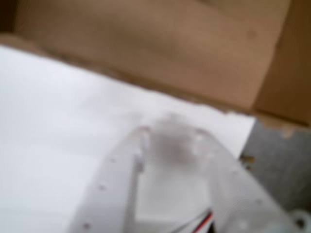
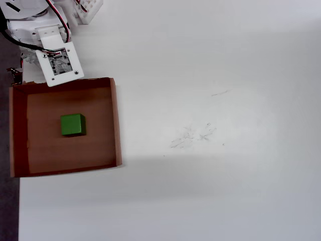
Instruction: Grasp a green cube and put it in a box.
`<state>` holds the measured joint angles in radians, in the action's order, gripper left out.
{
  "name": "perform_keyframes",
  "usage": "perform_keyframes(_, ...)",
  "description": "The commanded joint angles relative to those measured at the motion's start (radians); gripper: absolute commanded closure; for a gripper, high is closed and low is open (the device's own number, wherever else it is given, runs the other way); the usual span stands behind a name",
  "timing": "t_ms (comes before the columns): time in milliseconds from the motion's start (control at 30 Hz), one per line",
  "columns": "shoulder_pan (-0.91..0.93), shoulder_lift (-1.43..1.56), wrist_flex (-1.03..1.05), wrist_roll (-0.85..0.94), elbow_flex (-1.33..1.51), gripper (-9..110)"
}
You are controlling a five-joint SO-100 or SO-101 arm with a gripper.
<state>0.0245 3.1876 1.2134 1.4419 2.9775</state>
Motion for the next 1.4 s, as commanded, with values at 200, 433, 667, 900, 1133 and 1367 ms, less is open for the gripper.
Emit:
perform_keyframes(200,-0.031,-0.003,0.017,-0.043,-0.006,89)
perform_keyframes(433,-0.014,-0.003,0.035,-0.206,-0.006,83)
perform_keyframes(667,-0.014,-0.003,0.031,-0.302,-0.005,86)
perform_keyframes(900,-0.018,-0.003,0.031,-0.31,-0.005,84)
perform_keyframes(1133,-0.014,-0.003,0.026,-0.365,-0.005,83)
perform_keyframes(1367,-0.025,-0.003,0.025,-0.367,-0.005,81)
